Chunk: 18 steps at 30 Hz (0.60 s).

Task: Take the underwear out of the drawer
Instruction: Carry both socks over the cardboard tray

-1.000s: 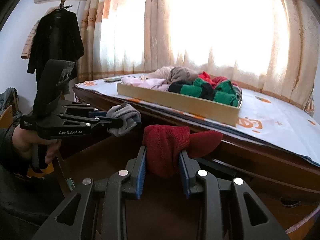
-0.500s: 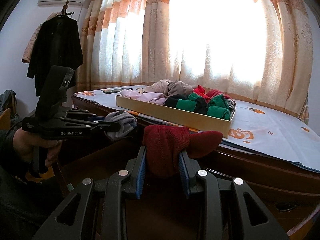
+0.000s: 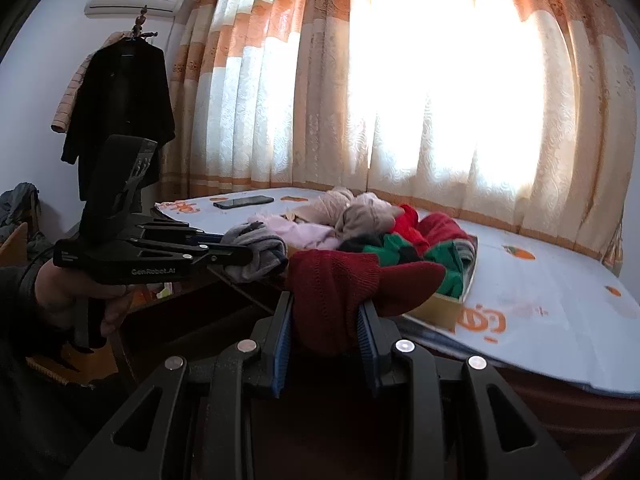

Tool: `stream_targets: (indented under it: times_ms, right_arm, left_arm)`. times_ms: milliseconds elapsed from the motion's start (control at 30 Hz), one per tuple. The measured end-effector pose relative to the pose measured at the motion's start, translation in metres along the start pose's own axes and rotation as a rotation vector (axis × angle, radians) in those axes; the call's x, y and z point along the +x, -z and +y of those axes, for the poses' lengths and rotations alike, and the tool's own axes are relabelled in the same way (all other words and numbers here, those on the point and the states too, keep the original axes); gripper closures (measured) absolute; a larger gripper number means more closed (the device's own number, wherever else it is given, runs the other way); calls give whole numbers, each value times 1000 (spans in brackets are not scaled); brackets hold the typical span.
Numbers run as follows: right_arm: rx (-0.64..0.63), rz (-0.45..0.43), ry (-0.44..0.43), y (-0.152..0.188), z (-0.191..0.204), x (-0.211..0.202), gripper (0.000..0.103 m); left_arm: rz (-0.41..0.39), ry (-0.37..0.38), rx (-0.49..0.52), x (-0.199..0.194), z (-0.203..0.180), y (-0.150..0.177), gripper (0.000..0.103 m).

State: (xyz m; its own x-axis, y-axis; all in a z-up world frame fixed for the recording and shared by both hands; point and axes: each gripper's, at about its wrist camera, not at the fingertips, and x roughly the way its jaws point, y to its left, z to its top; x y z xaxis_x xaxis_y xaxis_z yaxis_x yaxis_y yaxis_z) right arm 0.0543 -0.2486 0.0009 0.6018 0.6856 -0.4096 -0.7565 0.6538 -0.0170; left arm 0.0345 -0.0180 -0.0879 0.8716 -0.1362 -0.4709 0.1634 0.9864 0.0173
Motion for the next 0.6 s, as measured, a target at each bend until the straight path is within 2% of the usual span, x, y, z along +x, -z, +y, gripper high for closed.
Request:
stream_targets:
  times_ms: [400, 600]
  right_arm:
    - [-5, 12, -28, -39, -8, 22, 70]
    - [-10, 34, -33, -62, -16, 41, 70]
  left_arm:
    - [-6, -8, 26, 6, 11, -33, 87]
    - [0, -39, 35, 19, 25, -51, 87]
